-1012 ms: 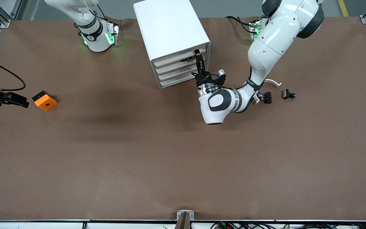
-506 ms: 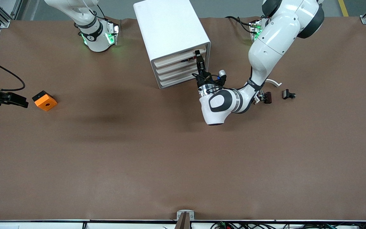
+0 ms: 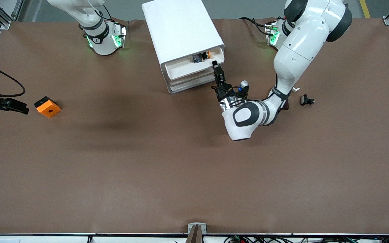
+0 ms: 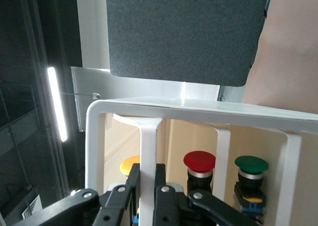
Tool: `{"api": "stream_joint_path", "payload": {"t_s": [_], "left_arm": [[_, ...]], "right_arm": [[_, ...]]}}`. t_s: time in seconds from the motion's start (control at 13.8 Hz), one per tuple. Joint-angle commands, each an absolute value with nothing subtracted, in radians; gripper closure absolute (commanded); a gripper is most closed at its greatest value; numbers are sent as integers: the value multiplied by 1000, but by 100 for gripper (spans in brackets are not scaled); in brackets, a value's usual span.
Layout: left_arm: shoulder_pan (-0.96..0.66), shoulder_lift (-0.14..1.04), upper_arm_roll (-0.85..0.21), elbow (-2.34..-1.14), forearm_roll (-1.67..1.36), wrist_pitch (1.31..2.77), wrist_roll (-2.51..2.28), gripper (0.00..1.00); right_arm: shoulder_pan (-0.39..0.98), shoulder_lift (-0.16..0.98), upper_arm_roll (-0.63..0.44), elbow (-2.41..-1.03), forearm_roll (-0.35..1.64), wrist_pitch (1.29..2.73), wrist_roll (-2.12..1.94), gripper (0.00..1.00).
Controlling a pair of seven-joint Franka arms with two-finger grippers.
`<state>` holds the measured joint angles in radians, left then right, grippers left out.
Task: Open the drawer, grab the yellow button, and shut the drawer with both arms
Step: 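Grasp the drawer front with the left gripper and pull it open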
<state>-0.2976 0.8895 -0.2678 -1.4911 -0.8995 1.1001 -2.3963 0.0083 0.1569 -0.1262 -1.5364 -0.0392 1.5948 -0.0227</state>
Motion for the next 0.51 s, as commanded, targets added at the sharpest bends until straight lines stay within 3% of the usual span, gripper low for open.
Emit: {"api": "stream_joint_path", "payload": {"t_s": [0.0,0.43], "left_arm": [[-276,894,-253,-1474,-864,1083,-2419,86],[-227,896,-253,-1474,-810,1078,-2418,86]], "right_arm": [[-5,163,-117,-1520,-35,1591,-11,0],[-2,163,-117,-1520,-34,1591,-9,0]]}}
